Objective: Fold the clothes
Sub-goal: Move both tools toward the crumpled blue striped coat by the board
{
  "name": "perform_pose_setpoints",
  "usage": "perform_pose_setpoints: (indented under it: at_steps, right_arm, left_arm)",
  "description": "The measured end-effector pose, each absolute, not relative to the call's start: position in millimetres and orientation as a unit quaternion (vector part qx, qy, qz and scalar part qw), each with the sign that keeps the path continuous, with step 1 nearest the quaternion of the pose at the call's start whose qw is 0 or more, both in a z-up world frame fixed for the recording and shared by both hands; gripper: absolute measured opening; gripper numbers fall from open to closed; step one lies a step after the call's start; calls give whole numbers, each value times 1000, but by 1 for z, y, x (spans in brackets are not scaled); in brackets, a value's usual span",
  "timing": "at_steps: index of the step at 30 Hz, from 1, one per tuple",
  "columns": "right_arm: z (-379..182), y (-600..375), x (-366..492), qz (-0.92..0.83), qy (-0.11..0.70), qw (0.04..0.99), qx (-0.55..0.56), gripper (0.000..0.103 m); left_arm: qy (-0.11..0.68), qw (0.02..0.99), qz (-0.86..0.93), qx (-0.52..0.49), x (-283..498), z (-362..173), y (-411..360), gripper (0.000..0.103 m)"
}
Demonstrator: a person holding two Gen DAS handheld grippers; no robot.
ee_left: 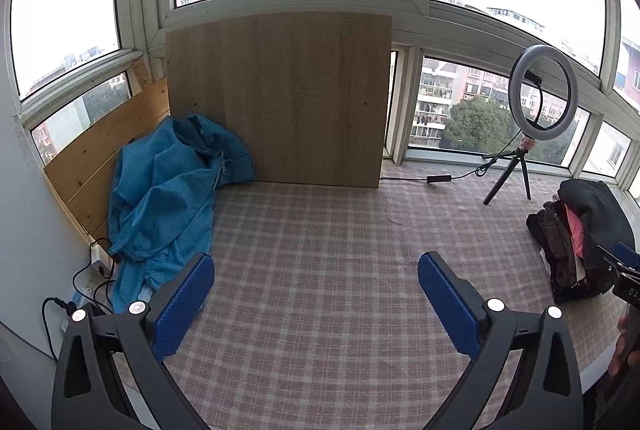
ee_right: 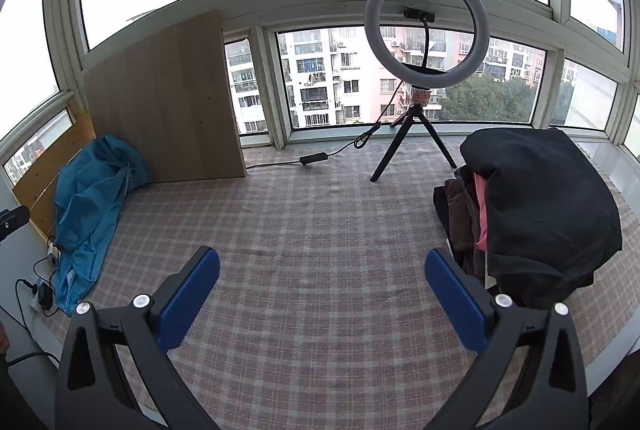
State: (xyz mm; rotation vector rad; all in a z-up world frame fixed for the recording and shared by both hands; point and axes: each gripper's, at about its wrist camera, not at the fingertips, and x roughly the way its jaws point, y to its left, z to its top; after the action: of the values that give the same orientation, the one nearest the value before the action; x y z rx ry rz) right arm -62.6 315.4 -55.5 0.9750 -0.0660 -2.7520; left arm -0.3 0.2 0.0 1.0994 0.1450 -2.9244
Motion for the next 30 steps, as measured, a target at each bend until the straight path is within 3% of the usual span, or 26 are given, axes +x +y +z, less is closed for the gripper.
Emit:
perform_pose_setpoints:
  at_steps: [30]
  right_arm:
    - [-57,285,-86,-933,26,145,329,103]
  left_arm:
    - [62,106,-932,342,2,-16,-33,102]
